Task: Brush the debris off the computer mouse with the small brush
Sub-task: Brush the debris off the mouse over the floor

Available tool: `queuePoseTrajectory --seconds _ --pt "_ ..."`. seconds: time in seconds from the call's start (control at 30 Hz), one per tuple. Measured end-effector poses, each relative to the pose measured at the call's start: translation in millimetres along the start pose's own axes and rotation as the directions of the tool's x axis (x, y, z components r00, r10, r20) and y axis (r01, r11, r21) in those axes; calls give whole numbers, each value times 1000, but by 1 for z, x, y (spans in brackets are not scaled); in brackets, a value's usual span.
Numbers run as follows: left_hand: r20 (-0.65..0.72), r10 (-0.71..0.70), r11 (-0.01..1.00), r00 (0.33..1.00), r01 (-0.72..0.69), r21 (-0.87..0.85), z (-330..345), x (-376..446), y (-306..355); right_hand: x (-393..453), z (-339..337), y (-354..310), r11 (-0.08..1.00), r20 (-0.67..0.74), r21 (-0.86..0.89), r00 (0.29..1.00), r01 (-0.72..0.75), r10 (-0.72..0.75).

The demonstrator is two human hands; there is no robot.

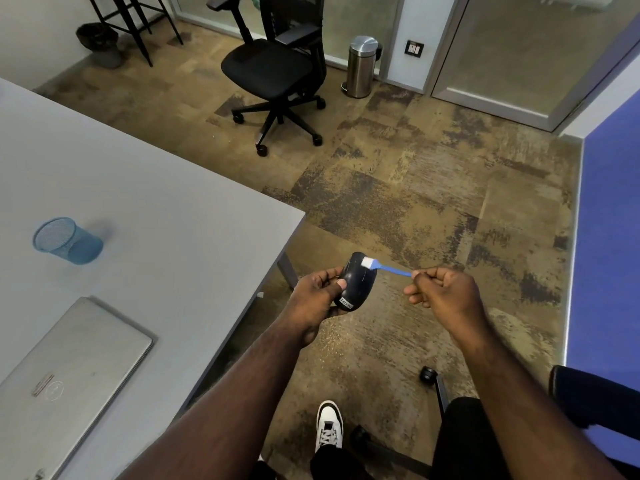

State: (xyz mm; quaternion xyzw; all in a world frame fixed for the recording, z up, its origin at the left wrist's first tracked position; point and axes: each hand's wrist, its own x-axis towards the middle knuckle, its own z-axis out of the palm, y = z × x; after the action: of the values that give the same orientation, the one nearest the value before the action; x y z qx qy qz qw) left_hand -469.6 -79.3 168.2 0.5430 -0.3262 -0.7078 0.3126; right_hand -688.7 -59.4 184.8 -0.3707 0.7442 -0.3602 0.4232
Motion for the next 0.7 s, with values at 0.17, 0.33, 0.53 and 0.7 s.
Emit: queuePoseTrajectory --seconds 0.17,0.33,0.53,0.7 --pt "5 4 1000 1000 -4 -12 1 -3 0 4 -6 -5 992 -65 122 998 -8 16" --pt "16 5 1000 1000 -5 -8 1 -3 1 4 -4 3 998 -4 43 999 -45 45" --pt "13 -1 1000 1000 1 7 0 -4 -1 1 -9 -3 996 15 92 1000 20 -22" --pt "16 -11 1000 1000 11 3 0 -6 1 6 -10 3 999 -110 -23 993 48 -50"
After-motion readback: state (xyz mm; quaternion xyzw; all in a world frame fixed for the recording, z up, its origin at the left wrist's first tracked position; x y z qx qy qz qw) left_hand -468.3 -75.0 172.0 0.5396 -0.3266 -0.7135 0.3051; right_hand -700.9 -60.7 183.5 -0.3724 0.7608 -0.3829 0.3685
